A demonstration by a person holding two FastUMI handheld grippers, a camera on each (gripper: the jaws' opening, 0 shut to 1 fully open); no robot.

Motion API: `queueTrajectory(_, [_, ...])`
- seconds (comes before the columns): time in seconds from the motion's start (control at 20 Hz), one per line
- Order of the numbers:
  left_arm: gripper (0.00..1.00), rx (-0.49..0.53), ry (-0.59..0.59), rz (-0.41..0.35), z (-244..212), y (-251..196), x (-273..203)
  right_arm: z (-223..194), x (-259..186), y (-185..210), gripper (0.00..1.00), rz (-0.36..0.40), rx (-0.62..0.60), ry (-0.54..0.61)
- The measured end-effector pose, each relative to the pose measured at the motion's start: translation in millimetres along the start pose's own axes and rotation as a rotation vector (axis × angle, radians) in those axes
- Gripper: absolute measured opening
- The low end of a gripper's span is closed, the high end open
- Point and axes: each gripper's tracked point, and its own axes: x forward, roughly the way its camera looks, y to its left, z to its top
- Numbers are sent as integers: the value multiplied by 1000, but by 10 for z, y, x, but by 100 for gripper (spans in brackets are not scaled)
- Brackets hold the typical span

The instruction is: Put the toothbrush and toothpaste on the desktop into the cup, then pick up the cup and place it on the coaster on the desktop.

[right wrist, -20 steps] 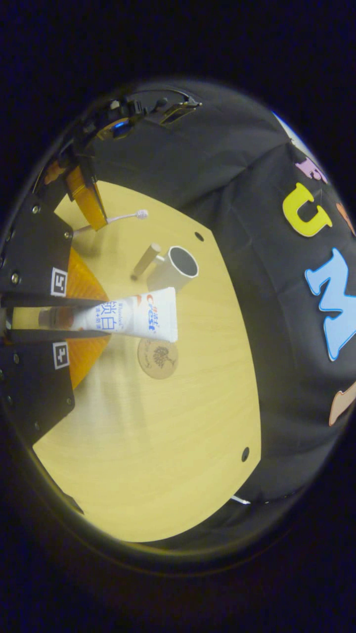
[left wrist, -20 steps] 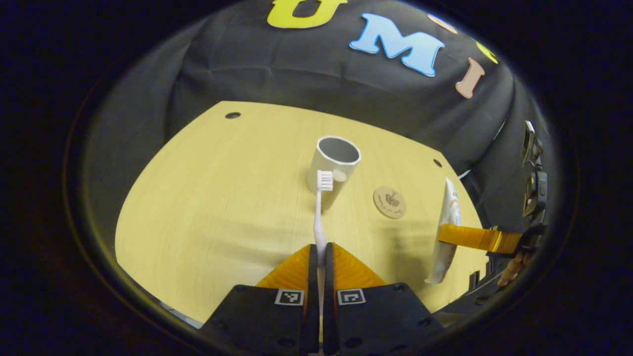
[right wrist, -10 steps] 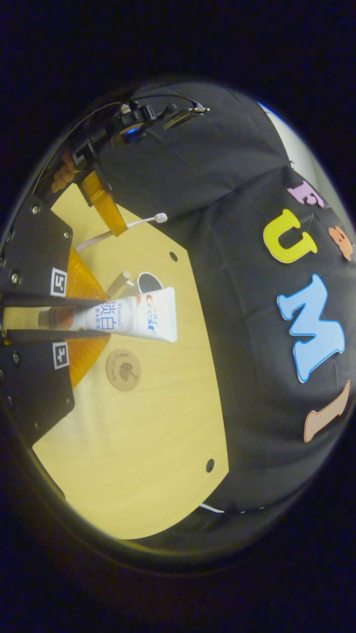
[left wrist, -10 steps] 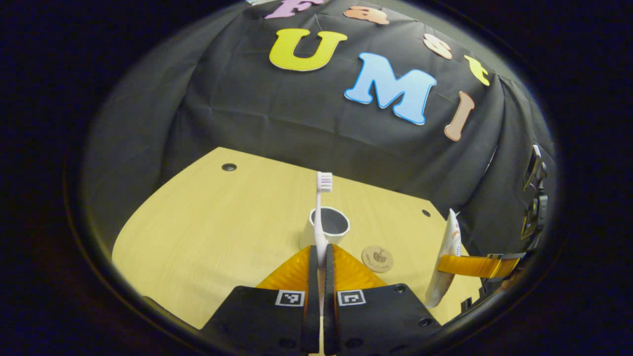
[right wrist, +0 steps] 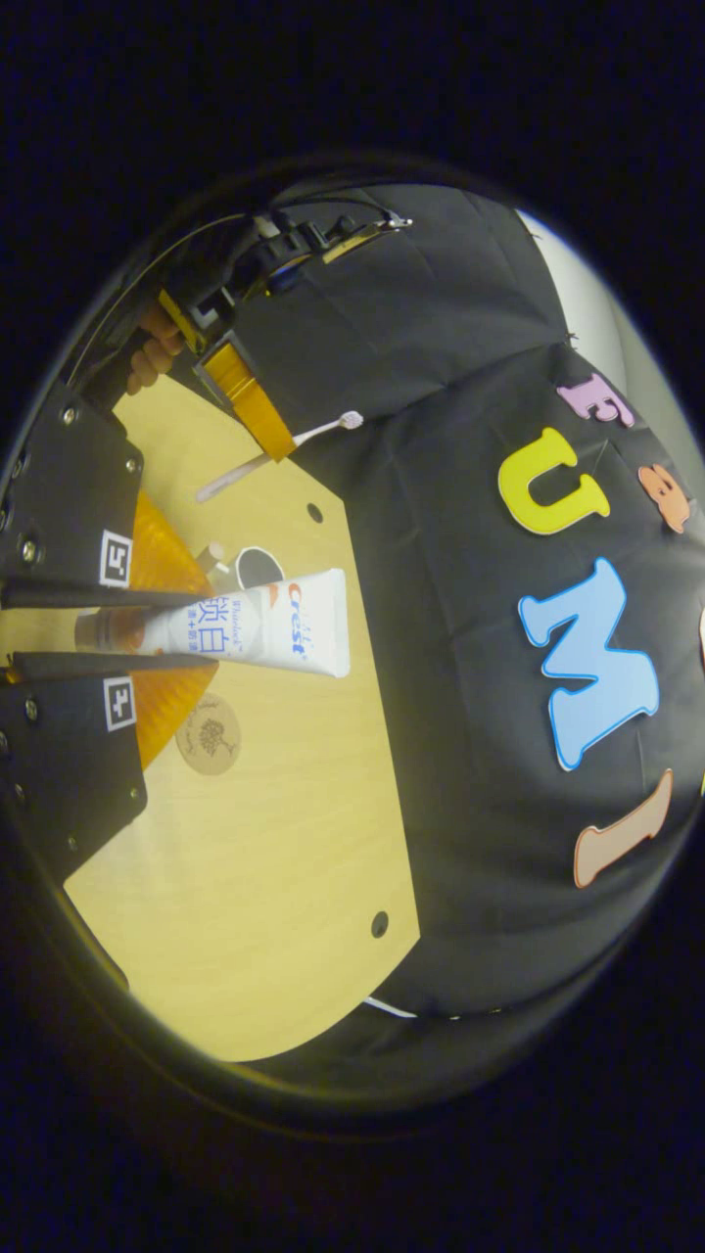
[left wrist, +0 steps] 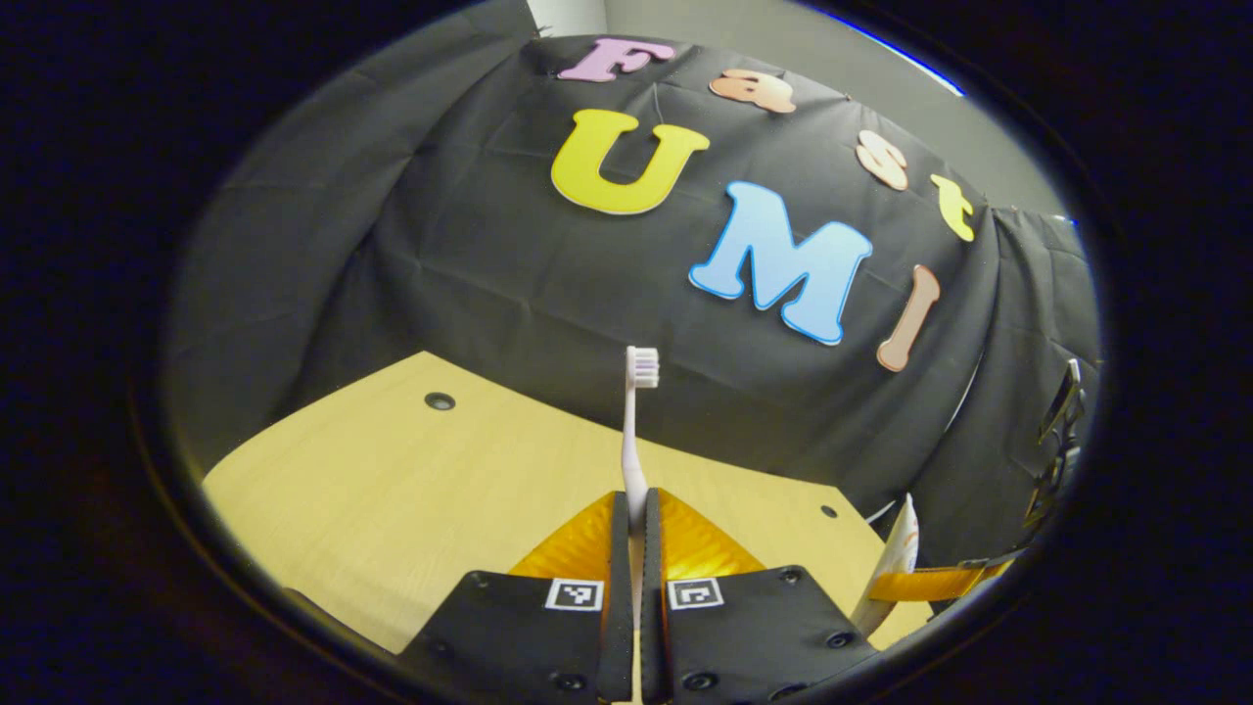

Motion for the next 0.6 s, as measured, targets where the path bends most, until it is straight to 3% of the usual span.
queueTrajectory(0.1, [16, -8, -35, -20, 87, -65, 139, 13, 27, -18, 18, -6, 0, 5])
queueTrajectory(0.15, [10, -11, -60, -29, 136, -99, 218, 16, 34, -17, 18, -5, 0, 8])
queueTrajectory(0.2, [16, -9, -73, -42, 146, -137, 284, 1, 54, -34, 18, -6, 3, 15])
queueTrajectory(0.25, [15, 5, -78, -47, 150, -180, 346, 2, 64, -46, 18, -9, 5, 19])
queueTrajectory(0.4, [3, 39, -73, -65, 93, -243, 616, -19, 145, -107, 18, -18, 13, 34])
queueTrajectory(0.45, [10, 46, -66, -71, 56, -259, 715, -20, 164, -125, 18, -22, 18, 36])
queueTrajectory(0.5, [3, 55, -59, -75, 16, -272, 818, -30, 186, -150, 18, -25, 23, 42])
queueTrajectory(0.55, [3, 65, -52, -79, -17, -281, 918, -37, 193, -176, 18, -30, 29, 47])
queueTrajectory(0.6, [9, 75, -44, -83, -62, -299, 1008, -51, 205, -200, 18, -36, 34, 52])
